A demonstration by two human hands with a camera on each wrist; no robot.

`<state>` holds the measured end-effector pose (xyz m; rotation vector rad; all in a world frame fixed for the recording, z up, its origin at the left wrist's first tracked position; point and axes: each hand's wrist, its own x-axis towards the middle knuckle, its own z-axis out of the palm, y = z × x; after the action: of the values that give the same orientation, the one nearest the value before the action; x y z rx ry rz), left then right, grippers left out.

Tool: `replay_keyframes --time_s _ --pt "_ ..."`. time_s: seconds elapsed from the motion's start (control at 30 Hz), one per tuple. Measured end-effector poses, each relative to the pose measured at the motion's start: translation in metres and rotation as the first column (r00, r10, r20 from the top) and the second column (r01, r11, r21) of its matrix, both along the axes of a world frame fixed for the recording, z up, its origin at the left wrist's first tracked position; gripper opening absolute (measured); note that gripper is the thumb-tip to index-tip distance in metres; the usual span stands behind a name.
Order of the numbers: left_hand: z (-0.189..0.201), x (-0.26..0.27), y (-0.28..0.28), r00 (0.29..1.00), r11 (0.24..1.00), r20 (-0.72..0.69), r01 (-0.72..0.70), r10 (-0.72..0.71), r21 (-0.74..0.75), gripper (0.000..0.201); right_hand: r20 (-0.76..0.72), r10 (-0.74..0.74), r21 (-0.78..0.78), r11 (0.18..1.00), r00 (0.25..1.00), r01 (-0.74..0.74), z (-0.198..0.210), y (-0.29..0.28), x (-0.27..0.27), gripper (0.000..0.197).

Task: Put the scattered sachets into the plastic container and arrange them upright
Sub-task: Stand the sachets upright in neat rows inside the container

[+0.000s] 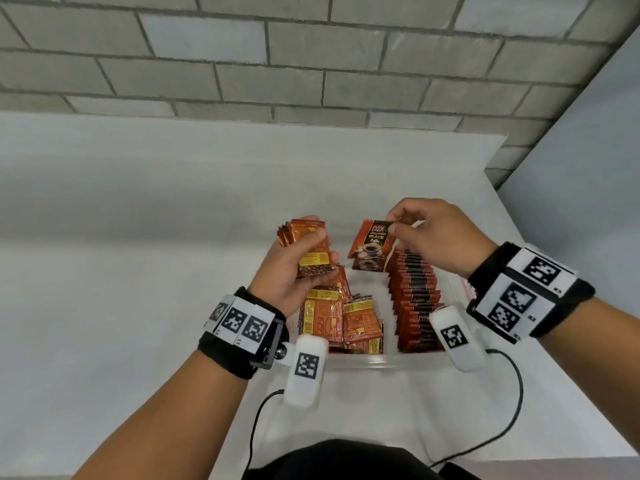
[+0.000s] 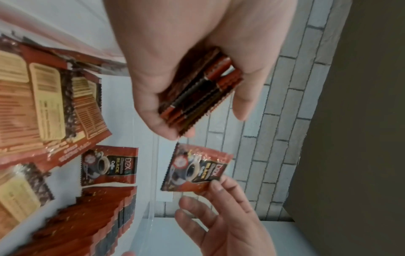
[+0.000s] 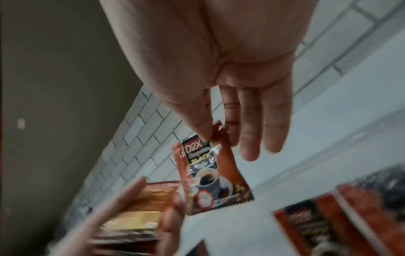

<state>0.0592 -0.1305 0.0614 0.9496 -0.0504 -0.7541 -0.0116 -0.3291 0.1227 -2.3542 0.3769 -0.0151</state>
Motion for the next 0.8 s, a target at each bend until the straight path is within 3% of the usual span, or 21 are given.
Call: replay_keyframes --time_s 0.13,0.23,0.33,0.47,0.8 --pt "0.004 0.006 0.004 0.999 0.999 0.031 -0.033 0.032 0.013 0.030 -0.163 0.052 -0.309 0.946 0.985 -0.102 -0.013 -0.009 0.015 0.002" --pt "0.004 0.008 0.007 0.999 1.000 0.044 -0.030 0.030 -0.001 0.016 -0.291 0.070 -0.418 0.888 0.954 -0.193 -0.025 -0.008 0.025 0.004" --pt "0.002 0.008 0.010 0.999 0.999 0.033 -0.033 0.034 -0.012 0.017 -0.362 0.067 -0.507 0.822 0.930 -0.257 -0.031 -0.004 0.033 0.004" --pt "0.000 0.008 0.011 0.999 0.999 0.012 -0.029 0.029 -0.013 0.023 -0.428 0.050 -0.548 0.780 0.902 -0.303 -0.038 -0.001 0.040 0.006" --pt "-0.003 0.011 0.008 1.000 0.999 -0.003 -0.008 0.008 -0.045 0.021 -0.491 0.027 -0.531 0.783 0.871 -0.324 -0.049 -0.003 0.045 0.016"
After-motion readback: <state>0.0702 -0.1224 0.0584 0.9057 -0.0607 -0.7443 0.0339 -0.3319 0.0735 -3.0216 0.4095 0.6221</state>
